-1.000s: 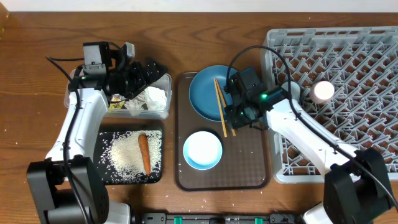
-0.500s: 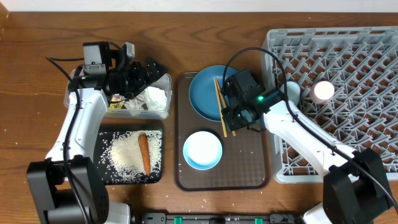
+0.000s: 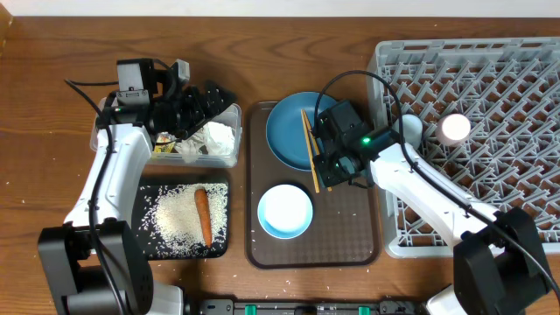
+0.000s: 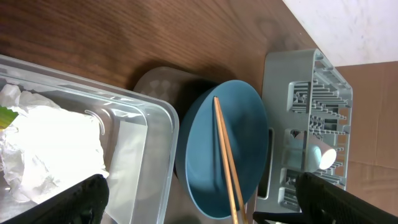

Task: Sort waste into correct bins and load items into the dishwasher rack
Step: 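Grasp one wooden chopstick with the right gripper and lift it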

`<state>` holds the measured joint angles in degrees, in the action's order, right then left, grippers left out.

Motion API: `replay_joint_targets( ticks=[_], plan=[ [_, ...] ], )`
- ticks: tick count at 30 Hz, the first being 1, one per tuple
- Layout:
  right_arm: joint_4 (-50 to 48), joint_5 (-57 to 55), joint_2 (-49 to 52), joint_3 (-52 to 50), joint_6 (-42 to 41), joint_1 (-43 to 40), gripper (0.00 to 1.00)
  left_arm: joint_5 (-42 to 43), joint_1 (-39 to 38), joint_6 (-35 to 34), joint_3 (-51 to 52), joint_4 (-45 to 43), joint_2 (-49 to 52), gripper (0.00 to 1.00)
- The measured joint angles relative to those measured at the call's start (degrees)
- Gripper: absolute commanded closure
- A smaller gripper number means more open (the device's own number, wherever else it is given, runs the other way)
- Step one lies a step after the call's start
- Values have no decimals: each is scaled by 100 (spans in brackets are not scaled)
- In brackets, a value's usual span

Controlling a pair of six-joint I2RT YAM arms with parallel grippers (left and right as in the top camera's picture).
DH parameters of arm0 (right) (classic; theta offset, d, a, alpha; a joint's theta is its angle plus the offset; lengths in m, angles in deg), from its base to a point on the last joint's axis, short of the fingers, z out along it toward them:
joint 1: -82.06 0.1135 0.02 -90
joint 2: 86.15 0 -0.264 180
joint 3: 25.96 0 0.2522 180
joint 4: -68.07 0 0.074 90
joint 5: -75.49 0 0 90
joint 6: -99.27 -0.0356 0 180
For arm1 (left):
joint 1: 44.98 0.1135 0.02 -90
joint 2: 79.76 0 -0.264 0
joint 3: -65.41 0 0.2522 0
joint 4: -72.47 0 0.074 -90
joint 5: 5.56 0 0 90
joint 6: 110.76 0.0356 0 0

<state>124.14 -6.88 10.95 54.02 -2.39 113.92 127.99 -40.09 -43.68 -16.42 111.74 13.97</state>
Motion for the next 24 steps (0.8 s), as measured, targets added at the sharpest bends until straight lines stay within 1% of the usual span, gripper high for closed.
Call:
replay_joint_targets(
  ticks=[8,13,24],
  plan=[
    [-39,2,0,-105,-7,0,76,0,0,0,0,0,2,2],
    [-109,0,2,-197,-11,0,82,-2,0,0,0,2,0,2],
    [-118,0,2,-197,-81,0,83,0,0,0,0,0,0,2]
  ],
)
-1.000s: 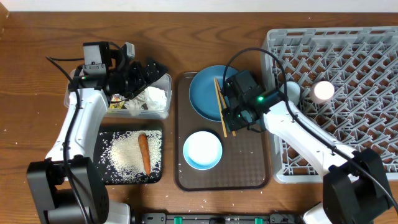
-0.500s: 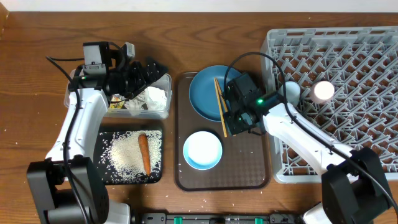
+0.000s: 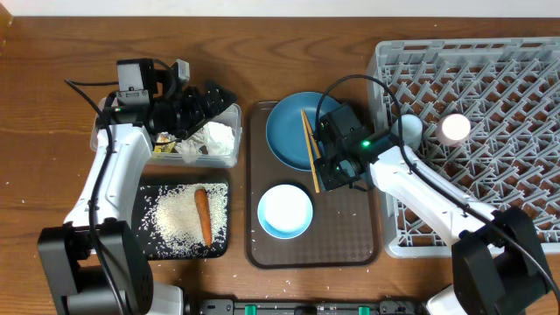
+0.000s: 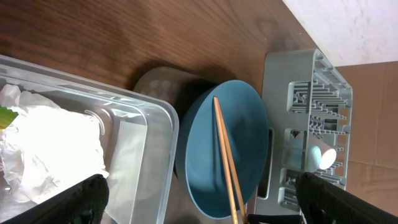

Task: Sort waste into correct bins and load items into the dishwasher rack
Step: 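Grasp one wooden chopstick with the right gripper and lift it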

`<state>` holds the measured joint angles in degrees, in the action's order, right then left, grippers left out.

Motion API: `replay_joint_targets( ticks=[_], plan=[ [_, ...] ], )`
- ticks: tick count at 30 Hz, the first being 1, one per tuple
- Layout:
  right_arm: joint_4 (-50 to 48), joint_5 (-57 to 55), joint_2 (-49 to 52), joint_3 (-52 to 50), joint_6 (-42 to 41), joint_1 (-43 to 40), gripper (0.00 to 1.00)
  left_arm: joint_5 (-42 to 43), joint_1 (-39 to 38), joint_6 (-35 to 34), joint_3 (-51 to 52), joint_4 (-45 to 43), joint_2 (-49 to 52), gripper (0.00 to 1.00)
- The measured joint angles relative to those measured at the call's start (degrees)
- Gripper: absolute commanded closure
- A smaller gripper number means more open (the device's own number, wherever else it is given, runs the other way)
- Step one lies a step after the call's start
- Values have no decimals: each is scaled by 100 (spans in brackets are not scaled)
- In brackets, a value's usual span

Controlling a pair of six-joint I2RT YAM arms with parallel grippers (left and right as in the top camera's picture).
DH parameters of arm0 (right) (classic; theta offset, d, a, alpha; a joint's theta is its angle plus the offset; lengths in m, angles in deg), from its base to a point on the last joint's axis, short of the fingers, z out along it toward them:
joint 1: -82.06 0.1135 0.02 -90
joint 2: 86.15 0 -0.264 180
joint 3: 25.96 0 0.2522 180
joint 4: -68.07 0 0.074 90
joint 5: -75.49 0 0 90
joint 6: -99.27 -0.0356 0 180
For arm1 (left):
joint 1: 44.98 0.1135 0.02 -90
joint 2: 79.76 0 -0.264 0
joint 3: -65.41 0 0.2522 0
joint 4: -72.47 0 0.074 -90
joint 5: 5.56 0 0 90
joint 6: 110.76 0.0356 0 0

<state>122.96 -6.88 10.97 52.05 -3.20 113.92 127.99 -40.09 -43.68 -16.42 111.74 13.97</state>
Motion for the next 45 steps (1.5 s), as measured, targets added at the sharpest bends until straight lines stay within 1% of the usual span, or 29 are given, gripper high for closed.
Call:
replay_joint_targets(
  ticks=[12,23,25,33,36,45],
  plan=[
    [92,2,0,0,-120,0,84,0,0,0,0,0,0,2],
    [136,2,0,0,-160,0,89,0,0,0,0,0,0,2],
    [136,2,0,0,-160,0,92,0,0,0,0,0,2,2],
    [129,2,0,0,-179,0,94,-2,0,0,0,0,0,2],
    [129,2,0,0,-179,0,98,-2,0,0,0,0,0,2],
    [142,2,-42,2,-162,-20,99,0,0,0,0,2,0,2]
  ],
)
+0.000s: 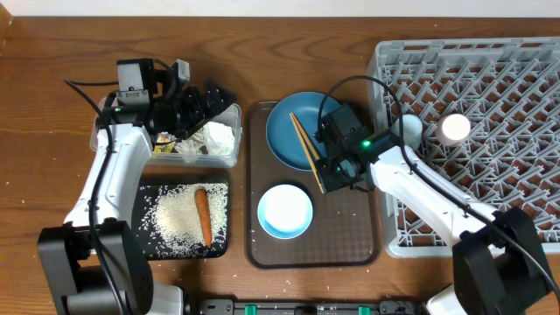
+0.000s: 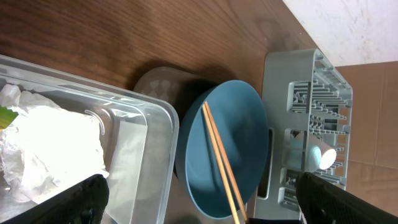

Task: Sort waste into correct bins and load items into the dishwasher rack
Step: 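Grasp one wooden chopstick with the right gripper and lift it, then carry the chopstick into the rack and release it upright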

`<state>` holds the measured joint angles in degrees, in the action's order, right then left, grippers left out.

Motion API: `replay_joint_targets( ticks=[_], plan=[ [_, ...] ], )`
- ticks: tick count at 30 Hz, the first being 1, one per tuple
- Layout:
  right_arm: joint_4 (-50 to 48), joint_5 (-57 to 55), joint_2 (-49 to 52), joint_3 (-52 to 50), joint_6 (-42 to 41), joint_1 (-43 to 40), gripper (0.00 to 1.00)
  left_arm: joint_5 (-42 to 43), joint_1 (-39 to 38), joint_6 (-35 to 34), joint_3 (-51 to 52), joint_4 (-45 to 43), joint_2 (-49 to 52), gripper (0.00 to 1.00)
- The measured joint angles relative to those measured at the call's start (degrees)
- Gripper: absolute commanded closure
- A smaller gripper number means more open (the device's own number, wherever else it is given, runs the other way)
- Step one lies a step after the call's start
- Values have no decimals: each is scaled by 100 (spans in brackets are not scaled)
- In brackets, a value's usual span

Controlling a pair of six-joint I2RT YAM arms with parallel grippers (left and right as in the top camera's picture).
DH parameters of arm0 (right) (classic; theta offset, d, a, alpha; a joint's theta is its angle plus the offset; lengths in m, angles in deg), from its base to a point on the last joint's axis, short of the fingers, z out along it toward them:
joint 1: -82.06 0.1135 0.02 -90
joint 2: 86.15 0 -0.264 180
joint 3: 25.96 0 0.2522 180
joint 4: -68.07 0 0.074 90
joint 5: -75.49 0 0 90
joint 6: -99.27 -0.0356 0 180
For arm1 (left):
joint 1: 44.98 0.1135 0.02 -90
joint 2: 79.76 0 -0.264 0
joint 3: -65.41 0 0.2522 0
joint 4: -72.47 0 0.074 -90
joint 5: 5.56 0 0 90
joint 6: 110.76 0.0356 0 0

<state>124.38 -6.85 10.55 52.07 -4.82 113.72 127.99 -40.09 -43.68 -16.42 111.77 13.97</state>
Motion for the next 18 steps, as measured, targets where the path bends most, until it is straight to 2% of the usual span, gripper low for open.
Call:
replay_joint_targets(
  ticks=[9,18],
  plan=[
    [160,-273,-876,0,24,-501,99,0,0,0,0,0,2,2],
    [337,-1154,-1749,7,70,-1314,99,0,0,0,0,-2,0,2]
  ],
)
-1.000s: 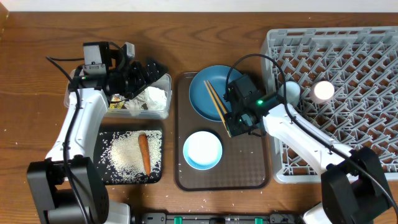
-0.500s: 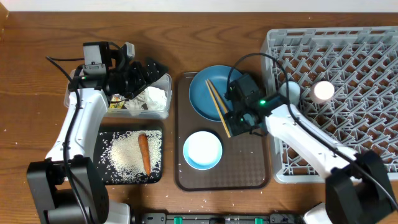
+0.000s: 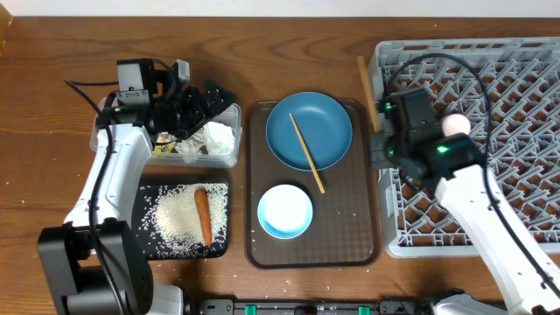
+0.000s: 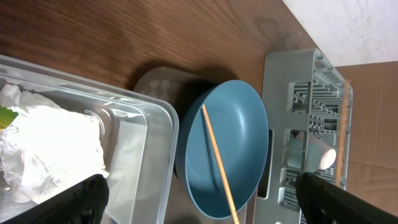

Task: Sort waste into correct bins and load items into the dishwasher rack
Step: 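Carry the chopstick into the rack and release it upright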

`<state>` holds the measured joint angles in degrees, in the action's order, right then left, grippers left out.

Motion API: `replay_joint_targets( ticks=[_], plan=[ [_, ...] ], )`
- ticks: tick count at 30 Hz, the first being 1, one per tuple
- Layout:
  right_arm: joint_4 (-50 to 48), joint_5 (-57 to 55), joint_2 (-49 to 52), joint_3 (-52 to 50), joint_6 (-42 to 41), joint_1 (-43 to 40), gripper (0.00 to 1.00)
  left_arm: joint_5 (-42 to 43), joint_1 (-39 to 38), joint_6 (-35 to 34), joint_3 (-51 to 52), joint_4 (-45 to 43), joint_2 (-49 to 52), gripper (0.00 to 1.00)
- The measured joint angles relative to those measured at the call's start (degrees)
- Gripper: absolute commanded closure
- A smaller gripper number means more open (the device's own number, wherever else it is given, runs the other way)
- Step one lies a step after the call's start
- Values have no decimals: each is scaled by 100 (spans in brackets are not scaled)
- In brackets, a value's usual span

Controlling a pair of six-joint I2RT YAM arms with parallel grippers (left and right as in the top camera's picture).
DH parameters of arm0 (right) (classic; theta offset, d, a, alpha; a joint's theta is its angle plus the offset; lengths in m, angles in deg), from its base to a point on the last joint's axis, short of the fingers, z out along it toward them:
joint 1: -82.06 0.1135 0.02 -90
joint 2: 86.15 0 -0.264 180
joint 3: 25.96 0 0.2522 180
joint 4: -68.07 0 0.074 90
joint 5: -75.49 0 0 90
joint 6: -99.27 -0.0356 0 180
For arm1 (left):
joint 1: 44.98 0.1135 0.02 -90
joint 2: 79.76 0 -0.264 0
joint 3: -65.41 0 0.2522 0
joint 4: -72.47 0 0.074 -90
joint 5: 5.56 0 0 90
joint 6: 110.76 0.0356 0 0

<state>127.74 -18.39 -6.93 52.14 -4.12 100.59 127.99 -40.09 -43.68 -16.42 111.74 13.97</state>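
Note:
One wooden chopstick [image 3: 306, 154] lies across the blue plate [image 3: 325, 118] on the brown tray [image 3: 350, 245]. My right gripper [image 3: 382, 122] is shut on a second chopstick [image 3: 364, 79], held at the left edge of the grey dishwasher rack [image 3: 507, 210]. A white bowl [image 3: 285, 210] sits in front of the plate. My left gripper [image 3: 199, 103] hangs open and empty over the clear bin [image 3: 229, 131] of crumpled paper [image 3: 215, 136]. The left wrist view shows the plate [image 4: 245, 130], the chopstick on it [image 4: 216, 158] and the held chopstick [image 4: 341, 140].
A black tray [image 3: 149, 249] holds scattered rice and a carrot [image 3: 203, 215]. A white cup [image 3: 455, 125] stands in the rack just right of my right gripper. Bare wood lies behind the trays.
My right gripper has moved from the plate's right rim to the rack's left edge, with one chopstick in it. The other chopstick stays on the plate. The left arm is unchanged.
Both chopsticks lay together on the plate with my right gripper down at their near ends. They then shifted and tilted on the plate under the gripper. Now one is held up by the rack and one remains on the plate.

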Motion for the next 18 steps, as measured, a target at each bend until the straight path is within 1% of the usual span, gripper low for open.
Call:
replay_joint_targets(
  ticks=[6,12,18],
  plan=[
    [289,-365,-70,2,116,-542,99,0,0,0,0,0,0,2],
    [225,-470,-70,2,380,-1067,99,0,0,0,0,2,0,2],
    [157,-518,-66,2,686,-1403,99,-2,0,0,0,2,0,2]
  ],
)
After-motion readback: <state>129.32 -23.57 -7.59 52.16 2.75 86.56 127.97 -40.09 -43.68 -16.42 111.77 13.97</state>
